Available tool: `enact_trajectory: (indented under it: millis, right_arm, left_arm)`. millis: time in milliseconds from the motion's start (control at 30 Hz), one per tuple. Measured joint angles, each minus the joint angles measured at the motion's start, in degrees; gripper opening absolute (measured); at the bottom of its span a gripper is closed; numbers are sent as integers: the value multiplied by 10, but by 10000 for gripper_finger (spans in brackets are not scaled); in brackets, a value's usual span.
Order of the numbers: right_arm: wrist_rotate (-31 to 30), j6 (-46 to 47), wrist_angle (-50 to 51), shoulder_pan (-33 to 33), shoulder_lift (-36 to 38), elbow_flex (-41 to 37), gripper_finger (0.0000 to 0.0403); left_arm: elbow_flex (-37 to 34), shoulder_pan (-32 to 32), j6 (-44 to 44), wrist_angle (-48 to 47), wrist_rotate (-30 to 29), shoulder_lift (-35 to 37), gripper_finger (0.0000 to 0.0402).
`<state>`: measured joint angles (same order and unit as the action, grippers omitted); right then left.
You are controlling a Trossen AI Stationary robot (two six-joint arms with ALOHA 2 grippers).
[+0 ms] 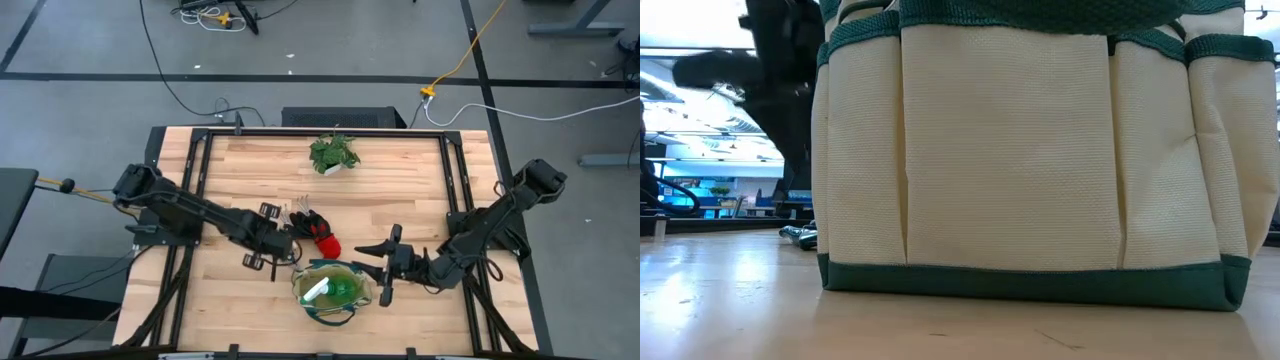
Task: Pick & Place Garden tools in Gardening bag
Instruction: Put the dark green shear scissors into the gray gardening bag
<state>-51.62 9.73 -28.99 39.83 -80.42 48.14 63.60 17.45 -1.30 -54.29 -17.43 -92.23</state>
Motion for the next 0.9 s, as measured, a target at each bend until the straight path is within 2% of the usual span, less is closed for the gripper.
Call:
enact_trajectory:
  millis: [233, 467, 567, 733, 900]
  right_arm:
    - [43, 0, 5, -25, 9, 0, 151]
    - [74, 8, 46, -41, 38, 0, 151]
    - [77, 19, 70, -42, 41, 0, 151]
    - [77, 38, 100, -42, 41, 0, 151]
    - [77, 35, 103, -42, 41, 0, 151]
  left_arm:
    - [-36, -36, -42, 66, 36, 0, 128]
    - [-41, -56, -81, 83, 50, -1, 128]
    - [-41, -63, -113, 88, 51, -5, 128]
    - [-41, -78, -119, 95, 53, -12, 128]
    - [-41, -90, -129, 109, 81, -29, 128]
